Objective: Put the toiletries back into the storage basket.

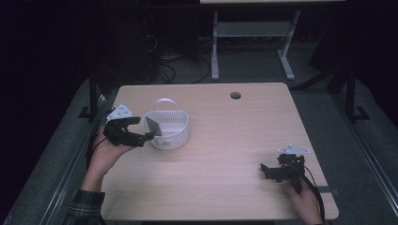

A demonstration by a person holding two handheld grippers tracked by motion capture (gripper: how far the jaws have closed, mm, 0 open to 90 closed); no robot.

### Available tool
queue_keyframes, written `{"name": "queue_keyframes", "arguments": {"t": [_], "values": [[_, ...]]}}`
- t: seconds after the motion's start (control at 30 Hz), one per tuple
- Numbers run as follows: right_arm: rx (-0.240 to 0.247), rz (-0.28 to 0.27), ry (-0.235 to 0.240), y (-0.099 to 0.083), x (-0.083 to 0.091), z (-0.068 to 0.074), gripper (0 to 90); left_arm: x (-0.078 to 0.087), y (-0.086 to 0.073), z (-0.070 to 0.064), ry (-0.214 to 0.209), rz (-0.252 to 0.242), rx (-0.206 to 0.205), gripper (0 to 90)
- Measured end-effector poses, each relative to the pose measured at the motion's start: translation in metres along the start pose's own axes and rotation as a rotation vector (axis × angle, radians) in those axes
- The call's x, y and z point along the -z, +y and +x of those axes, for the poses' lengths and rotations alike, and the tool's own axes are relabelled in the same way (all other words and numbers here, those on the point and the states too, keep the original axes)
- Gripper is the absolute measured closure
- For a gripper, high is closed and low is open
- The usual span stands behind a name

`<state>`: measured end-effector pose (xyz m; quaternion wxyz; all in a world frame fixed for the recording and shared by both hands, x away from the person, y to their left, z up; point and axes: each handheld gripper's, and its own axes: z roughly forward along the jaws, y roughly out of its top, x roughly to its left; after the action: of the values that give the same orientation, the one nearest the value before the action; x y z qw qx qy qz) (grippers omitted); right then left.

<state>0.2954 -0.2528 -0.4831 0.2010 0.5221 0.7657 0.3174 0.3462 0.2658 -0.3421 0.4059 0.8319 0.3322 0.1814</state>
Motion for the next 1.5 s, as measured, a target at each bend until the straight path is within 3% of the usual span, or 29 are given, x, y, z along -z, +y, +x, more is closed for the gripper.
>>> {"name": "queue_keyframes", "arguments": {"t": [0.37,0.83,1.17,1.5], "values": [[-0.003,0.000,-0.001,0.000,0.000,0.000,0.0,0.007,-0.019,-0.018,-0.011,0.020,-0.030,14.3],[-0.003,0.000,0.000,0.000,0.000,0.000,0.0,0.002,-0.062,-0.041,-0.041,0.015,-0.053,14.7],[-0.005,-0.001,0.000,0.000,0.000,0.000,0.0,-0.006,-0.095,-0.044,-0.067,0.020,-0.028,14.7],[-0.006,0.000,-0.001,0.000,0.000,0.000,0.0,-0.021,-0.124,-0.047,-0.058,0.104,-0.031,14.7]]}}
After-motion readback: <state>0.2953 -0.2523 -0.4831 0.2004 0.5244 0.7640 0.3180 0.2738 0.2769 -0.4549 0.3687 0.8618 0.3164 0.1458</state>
